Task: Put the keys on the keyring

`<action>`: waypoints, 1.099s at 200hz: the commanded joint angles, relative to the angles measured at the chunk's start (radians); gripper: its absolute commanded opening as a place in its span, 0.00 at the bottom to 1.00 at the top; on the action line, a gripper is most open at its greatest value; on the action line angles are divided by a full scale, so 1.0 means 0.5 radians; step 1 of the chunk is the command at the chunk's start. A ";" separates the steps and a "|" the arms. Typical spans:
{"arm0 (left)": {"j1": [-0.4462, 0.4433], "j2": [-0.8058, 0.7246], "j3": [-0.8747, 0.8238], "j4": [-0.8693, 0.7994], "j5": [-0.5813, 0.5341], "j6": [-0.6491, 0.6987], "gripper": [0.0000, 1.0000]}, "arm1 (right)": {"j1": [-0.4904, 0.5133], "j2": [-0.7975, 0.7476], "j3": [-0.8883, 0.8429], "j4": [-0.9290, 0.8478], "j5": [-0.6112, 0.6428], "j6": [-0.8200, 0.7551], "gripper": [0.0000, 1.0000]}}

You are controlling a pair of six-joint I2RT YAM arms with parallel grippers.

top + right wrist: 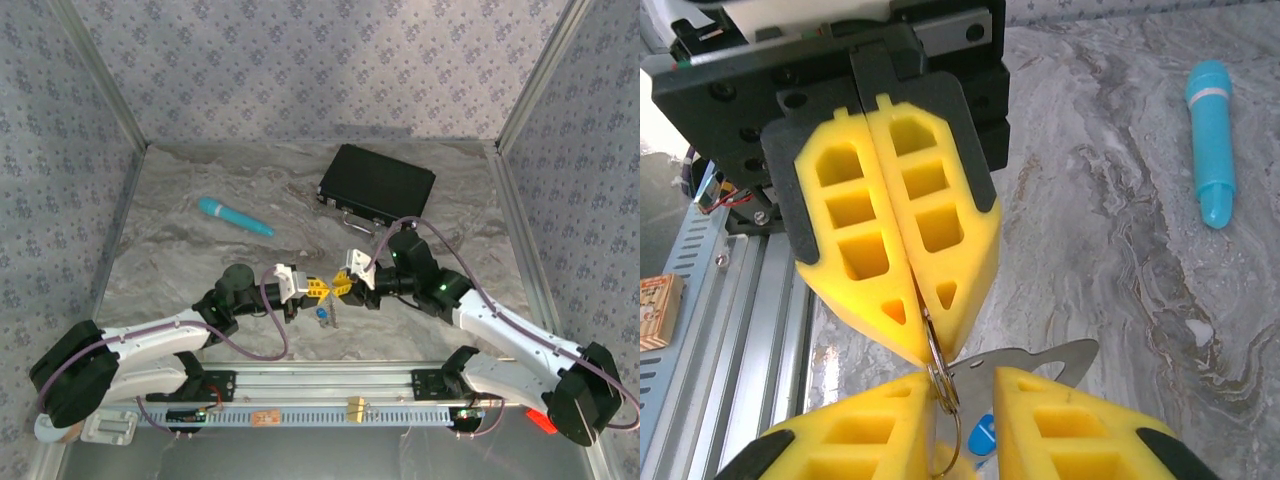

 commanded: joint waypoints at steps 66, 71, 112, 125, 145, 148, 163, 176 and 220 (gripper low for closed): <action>-0.025 0.018 0.068 0.162 0.062 -0.016 0.00 | 0.032 -0.003 0.029 0.009 0.022 -0.033 0.29; -0.025 0.017 0.067 0.160 0.060 -0.016 0.00 | 0.031 -0.015 0.024 -0.004 0.031 -0.037 0.32; -0.025 0.013 0.065 0.157 0.058 -0.010 0.00 | 0.020 -0.110 0.010 -0.121 0.063 -0.026 0.39; -0.025 0.013 0.065 0.156 0.057 -0.008 0.00 | 0.020 -0.122 0.003 -0.146 0.063 -0.010 0.39; -0.025 0.009 0.062 0.157 0.055 -0.007 0.00 | 0.024 -0.129 -0.009 -0.186 0.077 0.017 0.38; -0.025 0.010 0.062 0.157 0.058 -0.006 0.00 | 0.022 -0.134 -0.010 -0.190 0.080 0.019 0.38; -0.025 0.010 0.060 0.160 0.057 -0.005 0.00 | 0.022 -0.142 -0.018 -0.205 0.097 0.035 0.36; -0.025 0.010 0.058 0.160 0.056 -0.006 0.00 | 0.025 -0.145 -0.020 -0.218 0.109 0.041 0.35; -0.025 0.004 0.062 0.160 0.056 -0.003 0.00 | 0.031 -0.115 -0.021 -0.264 0.125 0.033 0.28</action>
